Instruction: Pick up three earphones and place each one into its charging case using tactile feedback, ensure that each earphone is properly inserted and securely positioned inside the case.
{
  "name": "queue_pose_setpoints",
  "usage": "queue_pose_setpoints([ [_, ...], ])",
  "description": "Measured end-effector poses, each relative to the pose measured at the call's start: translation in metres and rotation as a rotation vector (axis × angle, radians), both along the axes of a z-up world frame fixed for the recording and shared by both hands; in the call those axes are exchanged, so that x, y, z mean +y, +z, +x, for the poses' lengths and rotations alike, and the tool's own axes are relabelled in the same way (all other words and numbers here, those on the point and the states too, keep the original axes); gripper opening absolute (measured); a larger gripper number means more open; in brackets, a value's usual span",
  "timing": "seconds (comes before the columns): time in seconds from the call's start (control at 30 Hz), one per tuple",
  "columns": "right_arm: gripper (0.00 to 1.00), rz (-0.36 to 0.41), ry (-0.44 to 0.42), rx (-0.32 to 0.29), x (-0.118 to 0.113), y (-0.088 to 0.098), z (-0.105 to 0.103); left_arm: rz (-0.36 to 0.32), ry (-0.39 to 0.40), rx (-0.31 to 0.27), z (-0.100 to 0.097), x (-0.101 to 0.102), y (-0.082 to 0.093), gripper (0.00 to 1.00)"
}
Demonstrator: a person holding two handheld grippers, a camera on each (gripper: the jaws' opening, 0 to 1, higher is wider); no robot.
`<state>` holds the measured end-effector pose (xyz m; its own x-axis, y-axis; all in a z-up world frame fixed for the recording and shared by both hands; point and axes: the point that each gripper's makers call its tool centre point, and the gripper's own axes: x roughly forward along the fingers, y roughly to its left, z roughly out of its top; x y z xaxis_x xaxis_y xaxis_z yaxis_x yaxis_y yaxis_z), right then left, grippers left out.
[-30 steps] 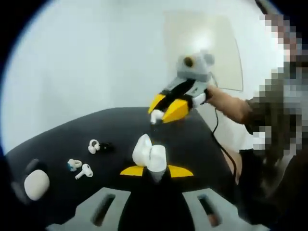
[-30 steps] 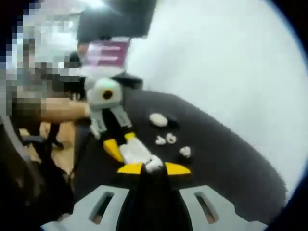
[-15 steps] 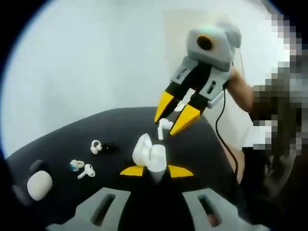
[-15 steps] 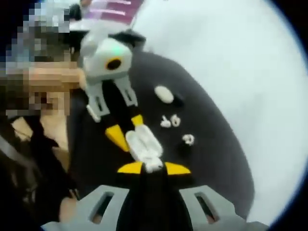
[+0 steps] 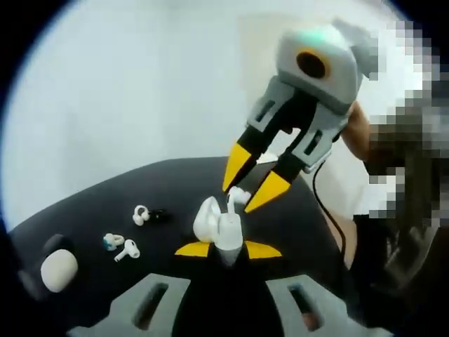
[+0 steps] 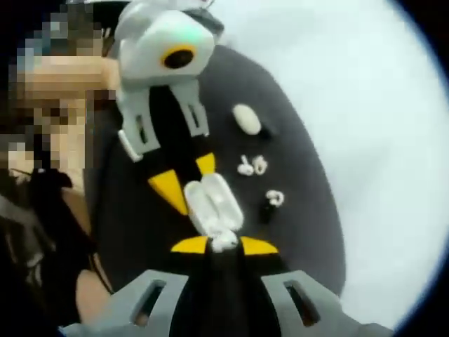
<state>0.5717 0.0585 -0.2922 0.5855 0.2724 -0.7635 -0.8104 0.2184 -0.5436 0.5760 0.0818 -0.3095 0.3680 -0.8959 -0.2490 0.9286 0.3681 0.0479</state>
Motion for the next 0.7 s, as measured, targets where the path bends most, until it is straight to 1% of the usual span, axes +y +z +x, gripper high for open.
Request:
queue_pose_setpoints([
  [0.2,0.17,0.036,-0.028,0.039,0.005,-0.003,0.0,0.002,-0.002,-0.003,0.0,-0.001,0.0,0.13],
  [0.3,0.17,0.039,-0.031,0.034,0.003,0.002,0.002,0.001,-0.002,-0.004,0.0,-0.001,0.0,0.13],
  [0.37,0.17,0.016,-0.041,0.02,-0.002,0.004,0.003,0.001,-0.002,-0.004,0.0,-0.001,0.0,0.13],
  [0.4,0.17,-0.009,-0.043,-0.008,-0.004,0.008,0.005,0.001,-0.002,-0.005,0.0,-0.001,0.0,0.13],
  [0.5,0.17,-0.041,-0.036,-0.016,-0.004,0.006,0.003,0.002,-0.002,-0.009,0.0,-0.001,0.0,0.13],
  [0.57,0.17,-0.071,-0.028,-0.039,-0.004,0.008,0.004,0.002,0.0,-0.009,-0.001,-0.001,0.0,0.13],
  [0.7,0.17,-0.088,-0.026,-0.04,0.001,0.006,0.004,0.002,0.0,-0.009,0.0,-0.001,0.0,0.13],
])
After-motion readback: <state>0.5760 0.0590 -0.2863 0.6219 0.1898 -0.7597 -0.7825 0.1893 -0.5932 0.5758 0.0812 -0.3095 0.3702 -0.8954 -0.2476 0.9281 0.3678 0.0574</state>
